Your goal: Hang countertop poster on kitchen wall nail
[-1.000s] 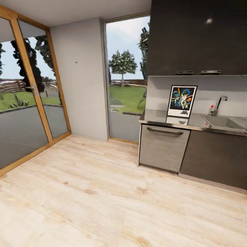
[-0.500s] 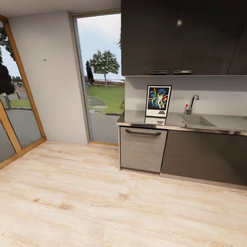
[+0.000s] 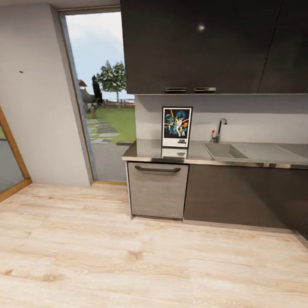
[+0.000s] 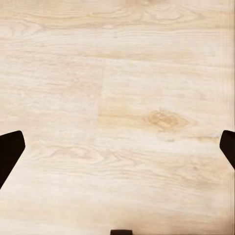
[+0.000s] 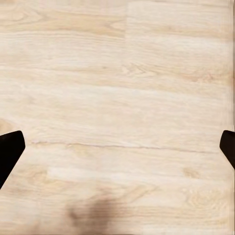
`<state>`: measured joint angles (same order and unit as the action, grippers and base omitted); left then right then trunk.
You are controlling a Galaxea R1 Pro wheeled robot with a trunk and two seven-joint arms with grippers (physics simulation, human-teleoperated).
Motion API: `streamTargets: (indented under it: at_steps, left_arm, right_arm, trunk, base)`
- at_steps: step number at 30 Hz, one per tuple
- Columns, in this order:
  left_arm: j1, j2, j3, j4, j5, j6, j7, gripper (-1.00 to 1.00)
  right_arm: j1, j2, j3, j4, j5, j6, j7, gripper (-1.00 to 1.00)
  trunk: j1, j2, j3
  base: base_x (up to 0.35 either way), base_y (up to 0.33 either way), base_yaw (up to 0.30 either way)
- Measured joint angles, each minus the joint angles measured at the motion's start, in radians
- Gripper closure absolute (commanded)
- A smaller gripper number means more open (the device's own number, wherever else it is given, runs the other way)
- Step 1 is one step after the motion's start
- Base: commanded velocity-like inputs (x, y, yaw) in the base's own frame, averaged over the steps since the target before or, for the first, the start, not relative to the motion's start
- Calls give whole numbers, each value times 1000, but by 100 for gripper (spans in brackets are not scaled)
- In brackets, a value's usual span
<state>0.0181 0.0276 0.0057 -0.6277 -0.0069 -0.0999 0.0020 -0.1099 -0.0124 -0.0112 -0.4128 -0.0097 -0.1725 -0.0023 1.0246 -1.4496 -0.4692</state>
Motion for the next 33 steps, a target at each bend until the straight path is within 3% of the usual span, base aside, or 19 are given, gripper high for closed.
streamTargets:
  at_steps: [14,20,22,23,24,25,26,27,28,33]
  left_arm:
    - [0,0,0,0,0,0,1,-100]
    - [0,0,1,0,0,0,0,-100]
    - [0,0,1,0,0,0,0,-100]
    - [0,0,1,0,0,0,0,-100]
    - [0,0,1,-1,1,-1,-1,-100]
    - [0,0,1,0,1,-1,-1,-100]
    - [0,0,2,0,1,-1,-1,-100]
    - [0,0,3,0,1,-1,-1,-100]
    - [0,0,3,0,1,-1,-1,-100]
    - [0,0,4,0,1,-1,-1,-100]
  right_arm:
    - [0,0,1,1,1,0,1,-100]
    - [0,5,2,-4,-1,-2,1,-100]
    - [0,11,26,-227,7,-21,4,-100]
    - [1,11,26,-255,7,-20,4,-100]
    - [2,8,28,-358,6,12,5,-100]
    - [2,6,28,-545,7,50,5,-100]
    - [2,5,28,-612,7,84,6,-100]
    - [3,2,29,-760,5,267,54,-100]
    - [2,1,27,-887,3,340,97,-100]
    - [-4,-2,22,-1030,1,479,210,-100]
  trunk:
    - [0,0,0]
    - [0,0,0]
    - [0,0,0]
    - [0,0,0]
    - [0,0,0]
    - [0,0,0]
    - [0,0,0]
    - [0,0,0]
    - [0,0,0]
    - [0,0,0]
  base:
    - [249,-246,-2]
    - [318,-28,0]
    - [326,0,0]
    - [326,-61,0]
    - [326,-72,0]
    - [326,-76,0]
    - [326,-93,0]
    - [325,-97,0]
    - [324,-102,0]
    - [314,-120,0]
